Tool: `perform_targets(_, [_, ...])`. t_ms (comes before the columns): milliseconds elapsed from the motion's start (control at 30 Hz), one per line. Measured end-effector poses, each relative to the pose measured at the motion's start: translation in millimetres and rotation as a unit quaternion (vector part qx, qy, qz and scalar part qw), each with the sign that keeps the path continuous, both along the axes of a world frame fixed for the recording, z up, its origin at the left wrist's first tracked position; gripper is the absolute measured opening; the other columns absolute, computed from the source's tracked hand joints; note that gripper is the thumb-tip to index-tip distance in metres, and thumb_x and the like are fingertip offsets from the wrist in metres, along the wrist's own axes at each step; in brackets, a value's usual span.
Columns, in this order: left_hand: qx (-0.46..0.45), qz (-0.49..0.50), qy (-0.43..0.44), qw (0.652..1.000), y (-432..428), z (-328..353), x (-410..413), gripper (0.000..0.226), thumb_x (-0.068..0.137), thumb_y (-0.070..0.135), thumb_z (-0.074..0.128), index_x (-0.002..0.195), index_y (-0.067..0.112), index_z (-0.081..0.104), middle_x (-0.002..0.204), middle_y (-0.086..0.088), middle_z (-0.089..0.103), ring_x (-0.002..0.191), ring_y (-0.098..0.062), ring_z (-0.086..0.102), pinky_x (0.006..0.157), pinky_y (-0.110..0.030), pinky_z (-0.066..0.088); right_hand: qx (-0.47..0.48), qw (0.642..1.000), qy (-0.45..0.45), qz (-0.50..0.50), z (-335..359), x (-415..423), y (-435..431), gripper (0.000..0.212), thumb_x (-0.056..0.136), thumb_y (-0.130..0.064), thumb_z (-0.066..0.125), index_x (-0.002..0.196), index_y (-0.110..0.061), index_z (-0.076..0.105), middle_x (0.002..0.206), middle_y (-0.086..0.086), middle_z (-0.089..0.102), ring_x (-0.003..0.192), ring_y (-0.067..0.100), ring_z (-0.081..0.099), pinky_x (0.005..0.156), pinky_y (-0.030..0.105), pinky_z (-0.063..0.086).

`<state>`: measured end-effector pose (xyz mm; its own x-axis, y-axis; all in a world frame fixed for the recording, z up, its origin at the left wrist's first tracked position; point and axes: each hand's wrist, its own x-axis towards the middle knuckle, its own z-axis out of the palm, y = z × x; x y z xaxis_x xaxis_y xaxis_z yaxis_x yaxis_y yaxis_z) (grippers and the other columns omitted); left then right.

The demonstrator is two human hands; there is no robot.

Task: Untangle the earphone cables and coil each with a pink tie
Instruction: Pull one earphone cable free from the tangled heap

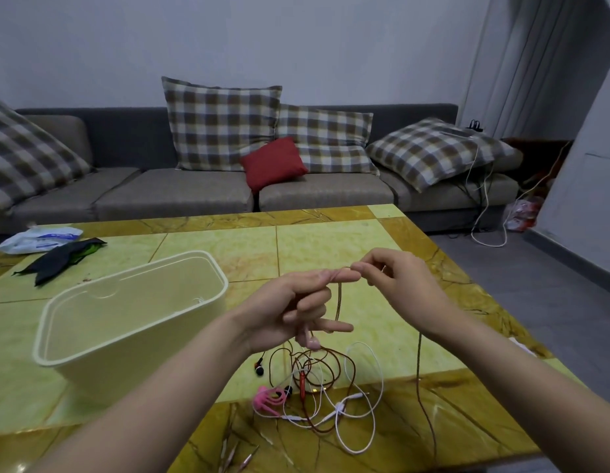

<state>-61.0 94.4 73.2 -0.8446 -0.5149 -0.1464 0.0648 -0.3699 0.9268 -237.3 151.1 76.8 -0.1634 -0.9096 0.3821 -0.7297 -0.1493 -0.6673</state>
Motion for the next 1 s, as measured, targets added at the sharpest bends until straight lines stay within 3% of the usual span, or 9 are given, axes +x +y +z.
perform_targets(267, [0.078,0.058,0.148,0.984,2,7,-8,0.036,0.089,0.026,0.044,0.116,0.012,0.063,0.044,0.008,0.031,0.032,-0.005,0.031,0.089,-0.053,0.047,0.024,0.989,-0.138,0.044,-11,19,2,0.028,0.097,-0.025,0.047,0.077,-0.017,0.066,0.065,-0.008,0.059,0.063,-0.01,0.058,0.06,0.01,0.037])
perform_targets(333, [0.068,0.078,0.153,0.983,2,11,-10,0.037,0.089,0.029,0.043,0.12,0.015,0.058,0.046,0.008,0.033,0.032,-0.004,0.033,0.073,-0.042,0.047,0.026,0.985,-0.161,0.049,-12,23,2,0.029,0.098,-0.023,0.046,0.079,-0.016,0.067,0.075,-0.009,0.066,0.069,-0.009,0.062,0.066,0.012,0.041])
perform_targets(433, [0.091,0.11,0.174,0.974,-2,13,-8,0.033,0.096,0.026,0.036,0.119,0.015,0.057,0.048,0.008,0.034,0.032,-0.003,0.035,0.05,-0.036,0.055,0.056,0.977,-0.202,0.041,-12,22,2,0.03,0.098,-0.025,0.044,0.087,-0.016,0.071,0.062,-0.014,0.056,0.052,-0.005,0.045,0.052,0.009,0.034])
perform_targets(500, [0.101,0.114,0.185,0.971,-4,12,-7,0.034,0.098,0.023,0.035,0.123,0.014,0.055,0.048,0.009,0.036,0.033,-0.003,0.031,0.064,-0.047,0.059,0.098,0.96,-0.257,0.051,-11,19,2,0.028,0.098,-0.027,0.046,0.092,-0.019,0.072,0.063,-0.012,0.048,0.049,0.0,0.036,0.046,0.012,0.03])
perform_targets(600, [0.112,0.129,0.213,0.962,-7,12,-5,0.04,0.089,0.021,0.044,0.127,0.017,0.053,0.049,0.01,0.039,0.037,-0.003,0.033,0.055,-0.042,0.058,0.152,0.955,-0.245,0.071,-14,21,6,0.026,0.098,-0.023,0.046,0.097,-0.023,0.072,0.07,-0.008,0.049,0.054,0.003,0.033,0.048,0.013,0.029])
perform_targets(700, [0.111,0.165,0.219,0.955,-11,13,-9,0.029,0.093,0.024,0.045,0.118,0.019,0.058,0.053,0.012,0.039,0.061,-0.005,0.041,0.068,-0.055,0.056,0.163,0.961,-0.209,0.078,-20,28,9,0.026,0.098,-0.022,0.046,0.091,-0.023,0.071,0.068,-0.008,0.049,0.049,-0.001,0.036,0.047,0.011,0.029])
perform_targets(767, [0.068,0.178,0.2,0.961,-9,14,-8,0.03,0.091,0.028,0.046,0.116,0.018,0.058,0.066,0.009,0.051,0.089,-0.013,0.054,0.068,-0.055,0.056,0.155,0.972,-0.162,0.071,-21,31,10,0.026,0.098,-0.024,0.046,0.088,-0.025,0.07,0.066,-0.01,0.05,0.049,0.0,0.036,0.048,0.011,0.029])
perform_targets(867, [-0.075,0.198,0.091,0.973,-4,13,-8,0.028,0.094,0.028,0.043,0.104,0.01,0.061,0.11,-0.003,0.067,0.11,-0.034,0.057,0.053,-0.033,0.056,0.156,0.982,-0.09,0.065,-22,34,13,0.024,0.097,-0.025,0.047,0.087,-0.029,0.069,0.062,-0.011,0.052,0.049,0.0,0.039,0.048,0.013,0.03])
perform_targets(1000, [-0.32,0.195,-0.047,0.926,-7,6,-6,0.03,0.095,0.022,0.05,0.084,0.001,0.069,0.12,0.008,0.064,0.097,-0.006,0.066,0.059,-0.032,0.043,0.163,0.983,-0.052,0.072,-20,32,18,0.024,0.097,-0.027,0.048,0.089,-0.03,0.07,0.061,-0.011,0.052,0.048,-0.001,0.042,0.048,0.011,0.031])
